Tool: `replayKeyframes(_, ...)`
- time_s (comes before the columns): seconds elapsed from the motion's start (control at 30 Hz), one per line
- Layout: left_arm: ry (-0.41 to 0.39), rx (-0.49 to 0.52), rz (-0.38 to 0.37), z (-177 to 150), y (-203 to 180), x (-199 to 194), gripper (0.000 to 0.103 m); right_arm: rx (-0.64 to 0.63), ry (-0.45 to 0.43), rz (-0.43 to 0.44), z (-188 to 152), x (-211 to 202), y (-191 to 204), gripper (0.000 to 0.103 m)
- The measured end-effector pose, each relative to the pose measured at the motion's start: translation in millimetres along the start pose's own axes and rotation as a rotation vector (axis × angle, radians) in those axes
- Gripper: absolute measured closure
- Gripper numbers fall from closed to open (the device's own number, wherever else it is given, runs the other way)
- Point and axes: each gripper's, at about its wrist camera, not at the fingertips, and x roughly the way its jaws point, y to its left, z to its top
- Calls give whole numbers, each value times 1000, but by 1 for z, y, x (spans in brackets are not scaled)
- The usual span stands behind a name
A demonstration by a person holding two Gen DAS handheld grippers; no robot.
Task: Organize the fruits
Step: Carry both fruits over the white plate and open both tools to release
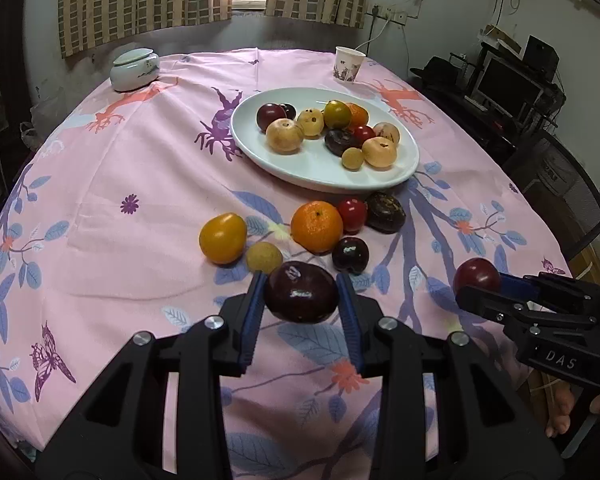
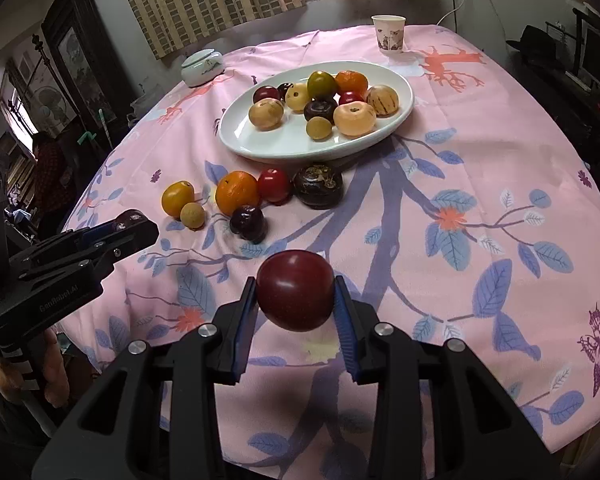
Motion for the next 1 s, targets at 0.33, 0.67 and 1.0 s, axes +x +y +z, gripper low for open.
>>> replayKeyframes(0.33,-6,46,47,86,11,33,67,-85,-11,25,80,23,10,66)
replayKeyframes(0.67,88,-23,98,164,38,120,66,-115,21,25,154,105,27,66)
replayKeyframes(1.0,104,0,110,177,35,142,65,-101,33,-16,163,129,20,65)
